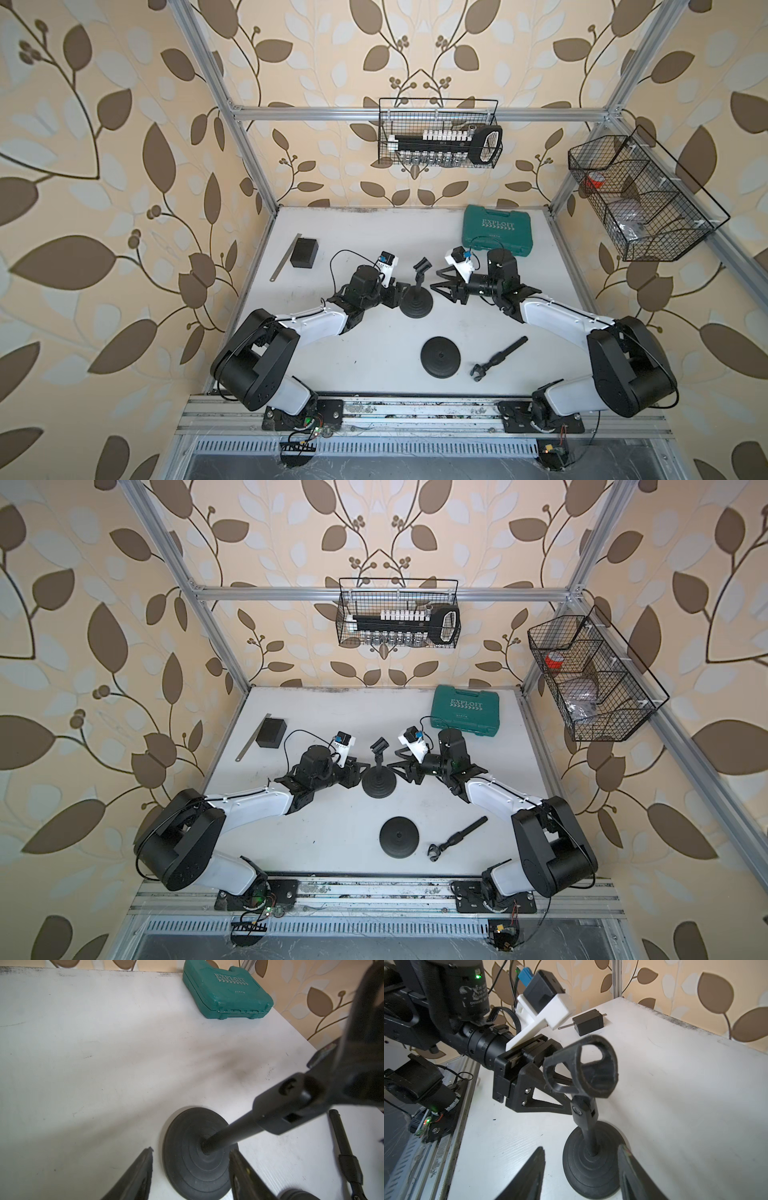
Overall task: Assemble a microphone stand
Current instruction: Hold the microphone stand pole at the microphone stand base, then screw the microphone stand pole into the microphone stand base.
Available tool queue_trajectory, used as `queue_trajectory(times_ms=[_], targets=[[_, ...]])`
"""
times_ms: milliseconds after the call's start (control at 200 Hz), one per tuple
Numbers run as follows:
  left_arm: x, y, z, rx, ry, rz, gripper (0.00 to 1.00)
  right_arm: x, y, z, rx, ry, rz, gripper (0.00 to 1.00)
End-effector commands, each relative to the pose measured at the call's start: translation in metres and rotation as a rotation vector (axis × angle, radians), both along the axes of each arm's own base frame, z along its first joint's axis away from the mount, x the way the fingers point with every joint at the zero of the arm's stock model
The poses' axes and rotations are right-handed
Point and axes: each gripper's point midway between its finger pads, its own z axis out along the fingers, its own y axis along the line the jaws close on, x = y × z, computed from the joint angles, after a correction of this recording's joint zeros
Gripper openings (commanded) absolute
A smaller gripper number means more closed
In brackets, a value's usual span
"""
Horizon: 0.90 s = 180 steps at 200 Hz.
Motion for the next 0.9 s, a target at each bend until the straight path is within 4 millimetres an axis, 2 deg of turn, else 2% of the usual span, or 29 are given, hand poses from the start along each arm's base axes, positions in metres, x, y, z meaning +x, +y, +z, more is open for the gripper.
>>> queue_trajectory(times_ms=[0,330,895], targets=[[0.007,-0.014,0.022,-0.048,-0.074,-0.055,0.61,0.003,0.008,0.008,0.023,-0.022,0.062,0.56],[0.013,-0.021,0.018,-0.062,-0.077,-0.07,0.61,0.016,0.016,0.004,0.029,-0.02,0.09,0.62],[0.02,-0.021,0.02,-0.056,-0.078,-0.052,0.62,0.021,0.02,0.004,0.045,-0.018,0.09,0.61]])
